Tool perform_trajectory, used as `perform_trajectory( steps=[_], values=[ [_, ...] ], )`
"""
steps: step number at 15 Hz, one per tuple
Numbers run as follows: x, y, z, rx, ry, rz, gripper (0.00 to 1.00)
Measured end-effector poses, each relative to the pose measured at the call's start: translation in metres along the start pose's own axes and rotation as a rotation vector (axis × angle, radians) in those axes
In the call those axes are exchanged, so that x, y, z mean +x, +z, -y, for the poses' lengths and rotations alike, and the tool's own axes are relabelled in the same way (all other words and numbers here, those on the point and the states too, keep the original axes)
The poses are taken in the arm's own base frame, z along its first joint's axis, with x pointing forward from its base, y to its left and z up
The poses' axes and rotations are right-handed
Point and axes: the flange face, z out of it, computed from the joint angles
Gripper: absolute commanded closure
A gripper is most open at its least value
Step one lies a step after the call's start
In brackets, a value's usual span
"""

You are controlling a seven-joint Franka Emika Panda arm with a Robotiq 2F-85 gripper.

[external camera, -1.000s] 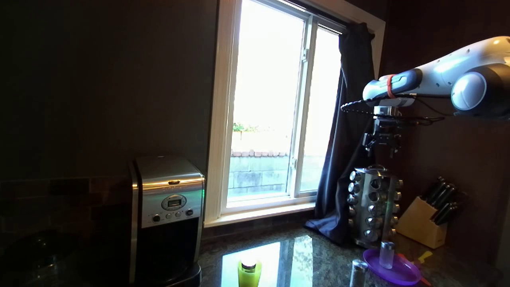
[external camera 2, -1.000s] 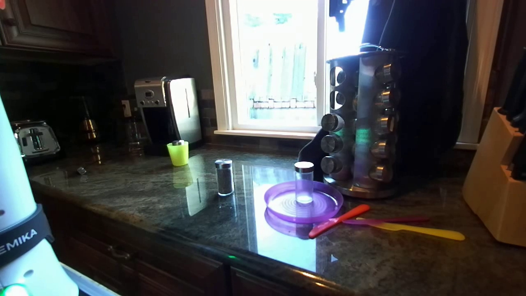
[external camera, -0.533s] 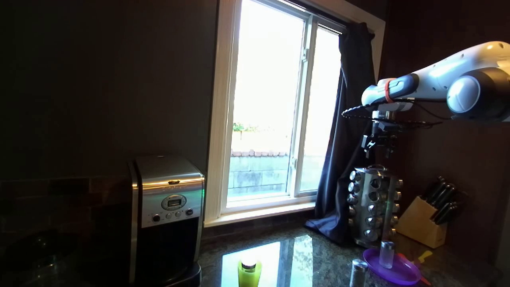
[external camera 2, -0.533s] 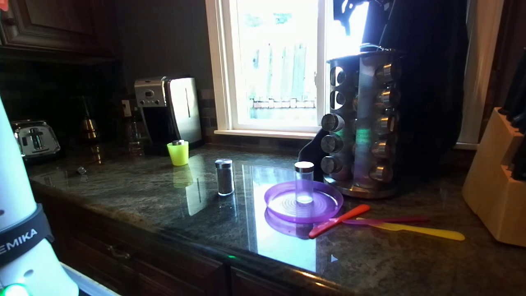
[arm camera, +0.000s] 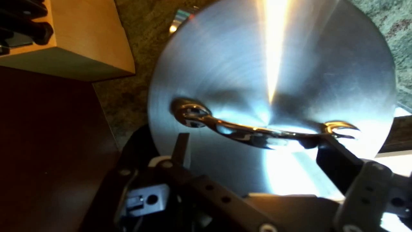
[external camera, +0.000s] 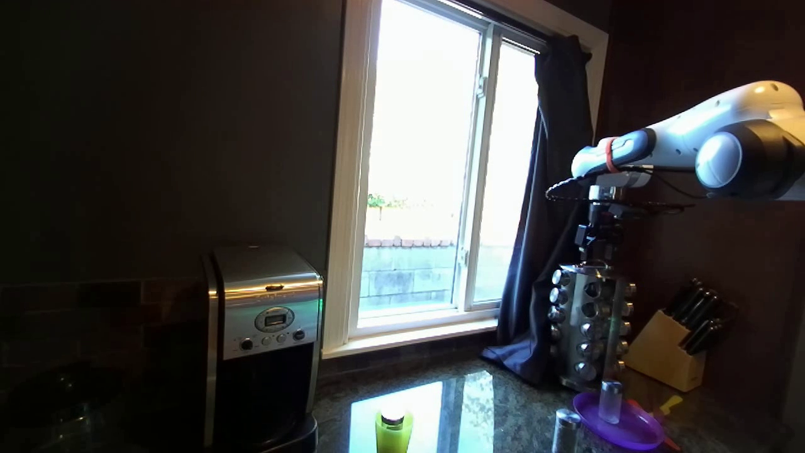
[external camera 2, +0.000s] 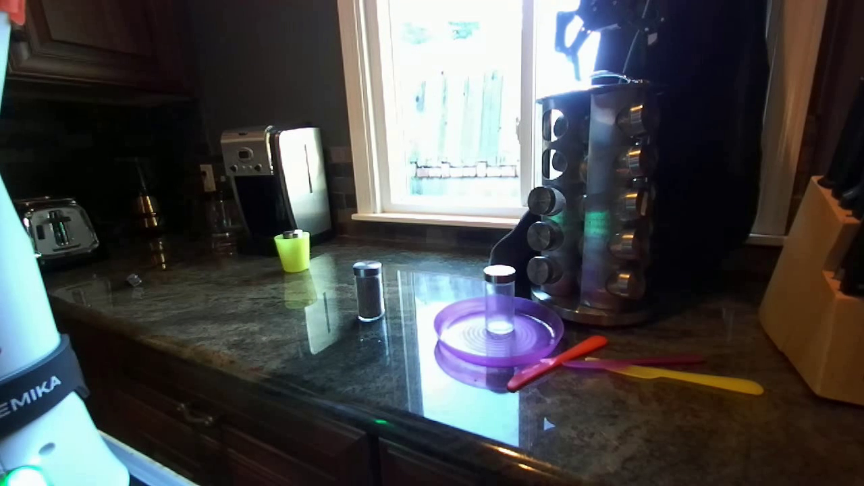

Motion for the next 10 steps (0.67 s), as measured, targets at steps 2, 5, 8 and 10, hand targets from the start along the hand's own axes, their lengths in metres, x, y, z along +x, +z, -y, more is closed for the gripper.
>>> perform_trajectory(
  steps=[2,5,8,10],
  values=[
    [0.0007,-0.0006,-0.0001,0.014,-0.043,-0.006,0.00],
    [0.0005,-0.0016,0.0009,0.048,-0.079,-0.003,0.00],
    [-0.0005,-0.0039,0.0033,0.080,-0.122,0.016,0.00],
    [-0.0015,-0.0083,0.0046,0.092,-0.173,0.027,0.00]
  ],
)
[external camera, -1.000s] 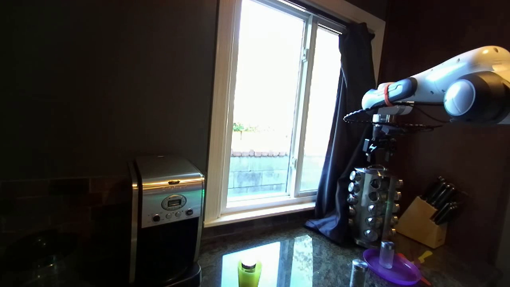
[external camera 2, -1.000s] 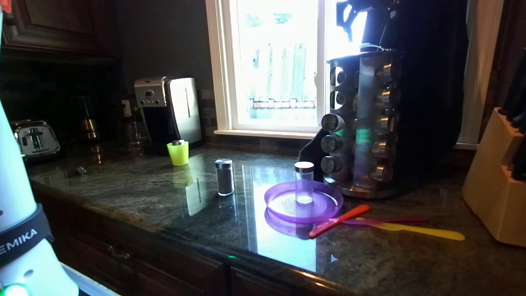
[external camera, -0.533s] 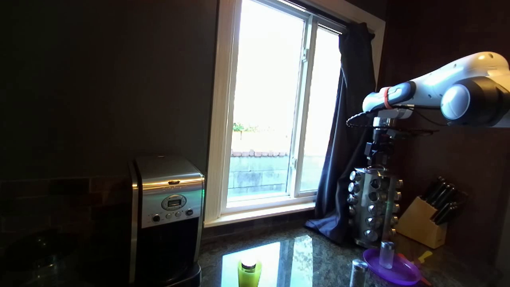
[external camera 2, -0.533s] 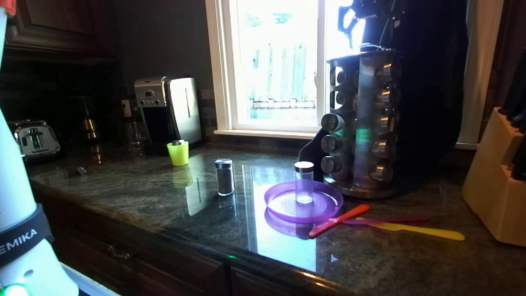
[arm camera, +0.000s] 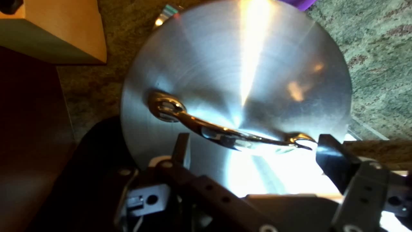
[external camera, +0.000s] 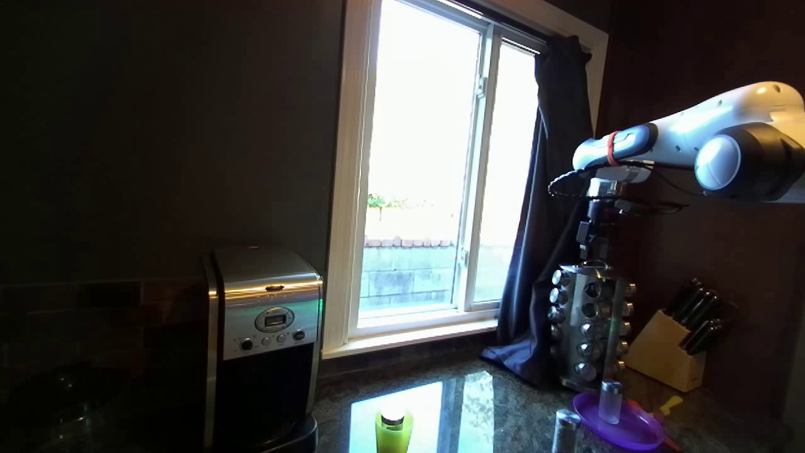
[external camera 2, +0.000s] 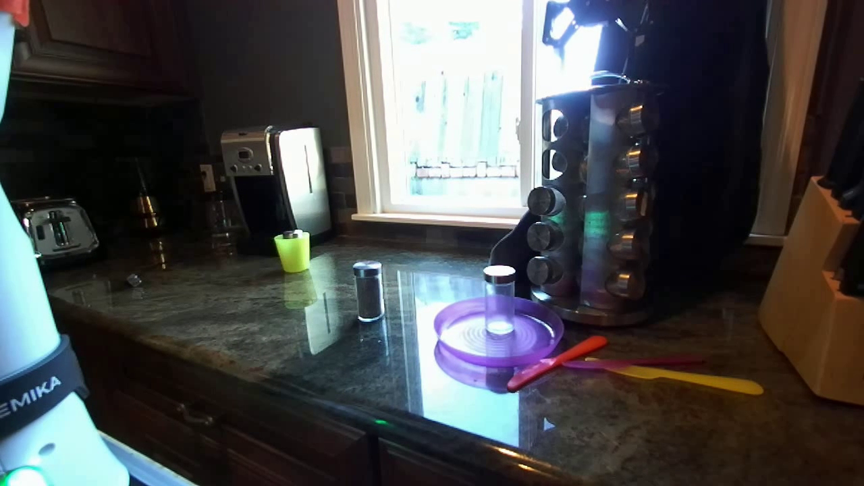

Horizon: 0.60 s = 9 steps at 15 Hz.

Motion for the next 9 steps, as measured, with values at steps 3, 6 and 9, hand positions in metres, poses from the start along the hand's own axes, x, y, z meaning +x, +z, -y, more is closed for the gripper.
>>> perform_trajectory(
  steps=[3,6,9],
  values=[
    [0.002,-0.015,-0.001,-0.022,-0.115,-0.019,0.00],
    [0.005,-0.022,-0.001,-0.041,-0.224,-0.038,0.00],
    [0.007,-0.013,-0.001,-0.045,-0.323,-0.015,0.00]
  ],
)
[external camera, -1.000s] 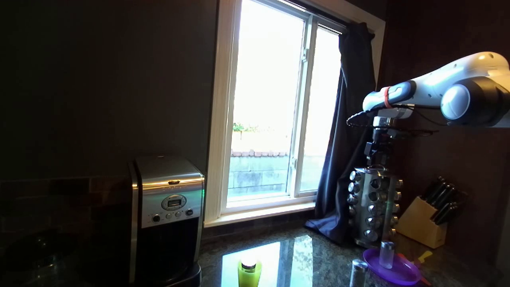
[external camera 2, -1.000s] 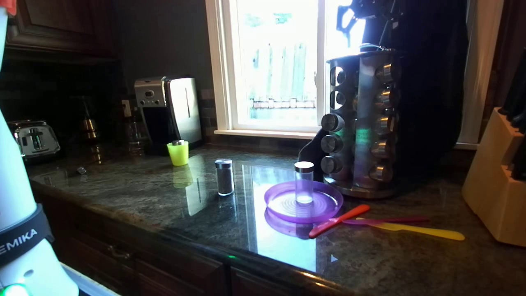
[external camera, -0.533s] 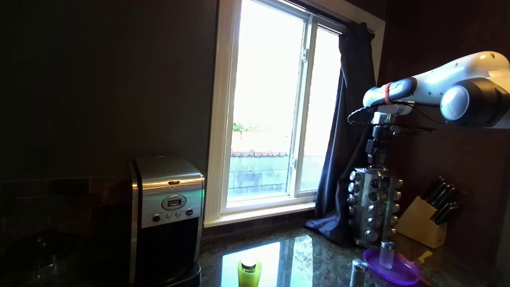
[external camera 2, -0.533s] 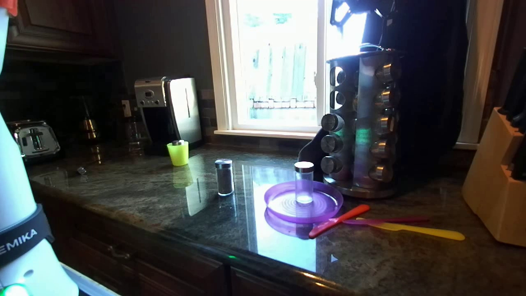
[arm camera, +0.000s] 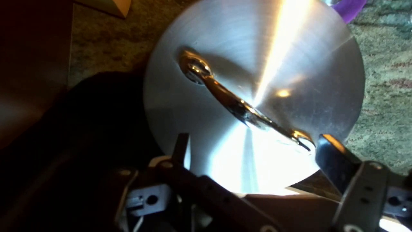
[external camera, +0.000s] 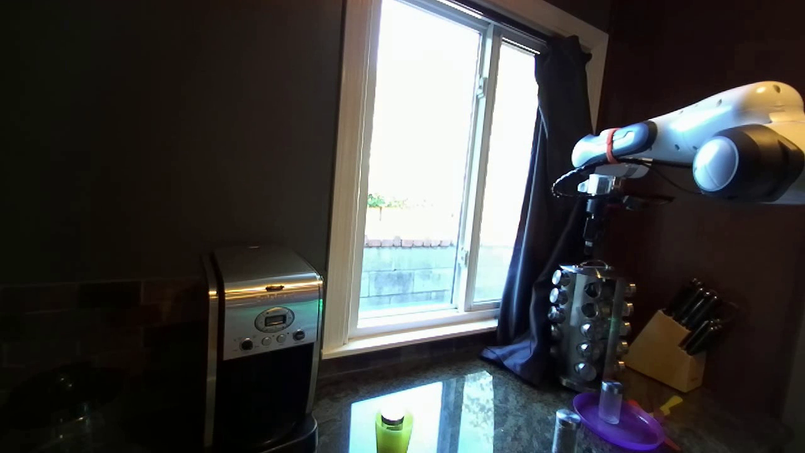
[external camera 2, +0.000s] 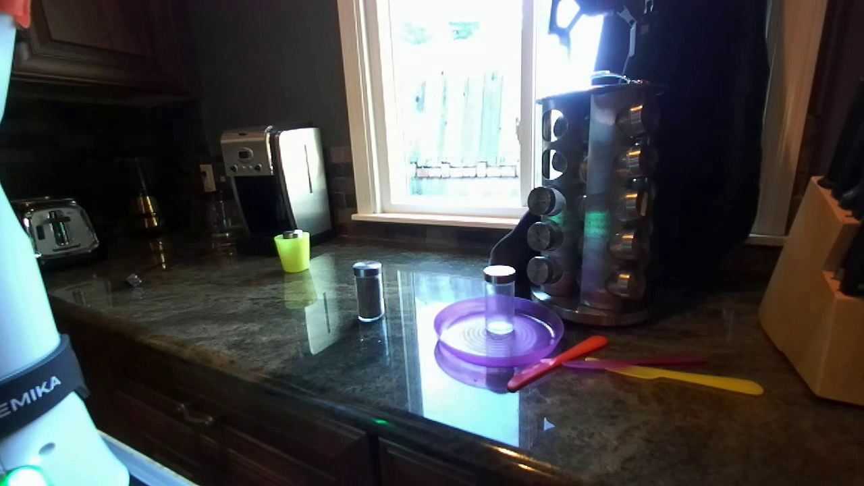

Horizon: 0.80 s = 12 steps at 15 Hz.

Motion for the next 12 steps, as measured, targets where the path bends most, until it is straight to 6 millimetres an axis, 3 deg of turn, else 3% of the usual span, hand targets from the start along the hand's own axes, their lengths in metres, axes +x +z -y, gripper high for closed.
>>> perform_trajectory(
  steps=[4,12],
  values=[
    [0.0038,0.0103,-0.0022,-0.018,-0.065,0.026,0.00],
    [0.0011,0.0114,-0.0046,-0.043,-0.174,0.070,0.00]
  ],
)
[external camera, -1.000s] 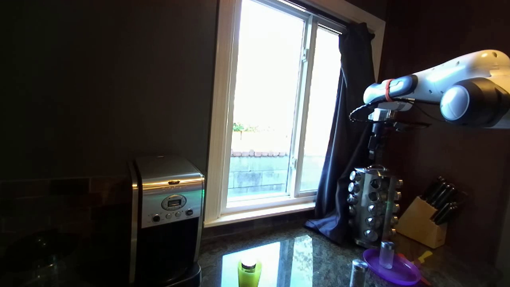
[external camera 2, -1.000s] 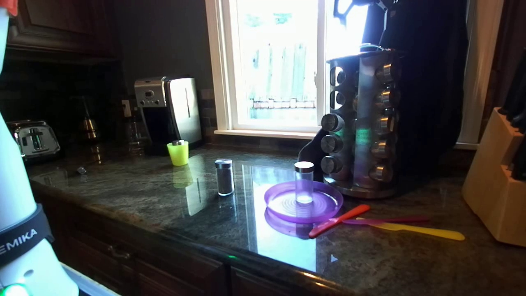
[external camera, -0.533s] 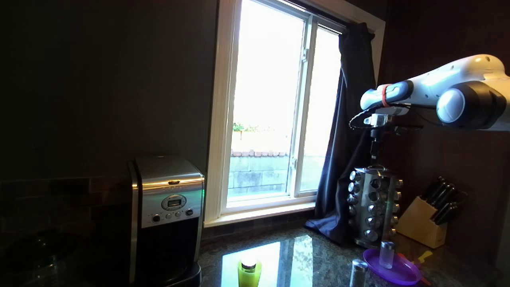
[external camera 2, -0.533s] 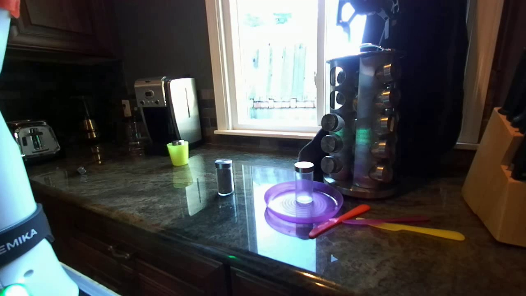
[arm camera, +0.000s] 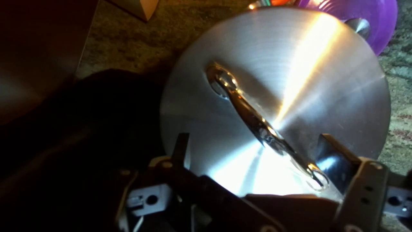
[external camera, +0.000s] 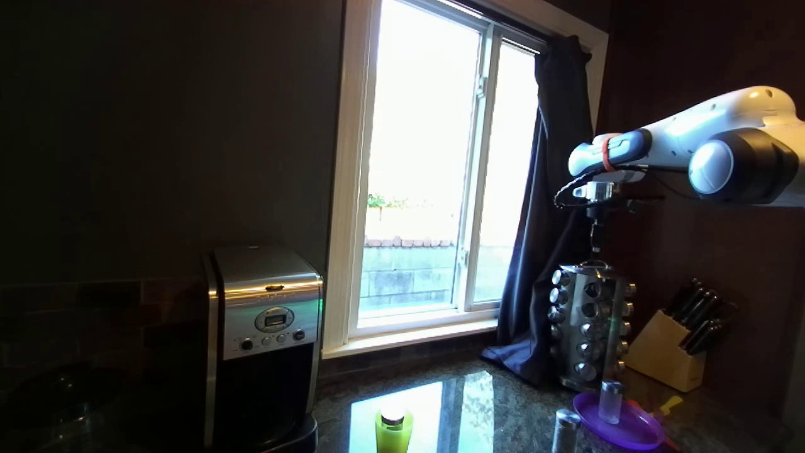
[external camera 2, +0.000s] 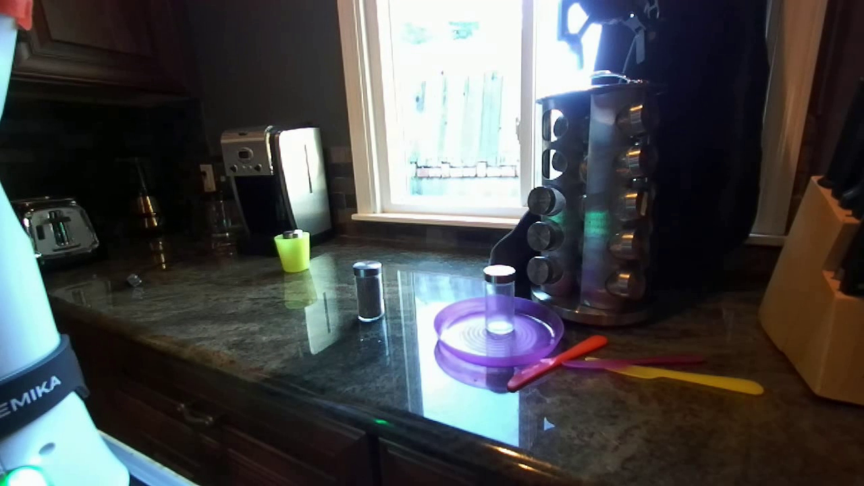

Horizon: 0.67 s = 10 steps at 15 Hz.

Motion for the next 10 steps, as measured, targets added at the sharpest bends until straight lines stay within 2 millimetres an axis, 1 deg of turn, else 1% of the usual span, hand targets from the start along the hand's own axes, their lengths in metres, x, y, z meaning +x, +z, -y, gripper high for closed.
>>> perform_trajectory(
  steps=[1,2,3,5,6,7,8,9,10],
  values=[
    [-0.0006,0.0004,-0.0004,-0.002,-0.026,0.006,0.01],
    [-0.0008,0.0008,-0.0006,-0.002,-0.055,0.007,0.10],
    [-0.0007,0.0011,-0.0006,0.000,-0.089,0.005,0.22],
    [0.0000,0.0024,0.0003,0.008,-0.158,-0.001,0.38],
    [0.0004,0.0035,0.0008,0.011,-0.185,-0.001,0.47],
    [0.0009,0.0049,0.0013,0.015,-0.209,0.000,0.45],
    [0.0014,0.0065,0.0019,0.019,-0.233,0.001,0.53],
    [0.0016,0.0081,0.0024,0.023,-0.253,0.002,0.64],
    [0.0015,0.0099,0.0028,0.027,-0.271,0.003,0.77]
  ],
)
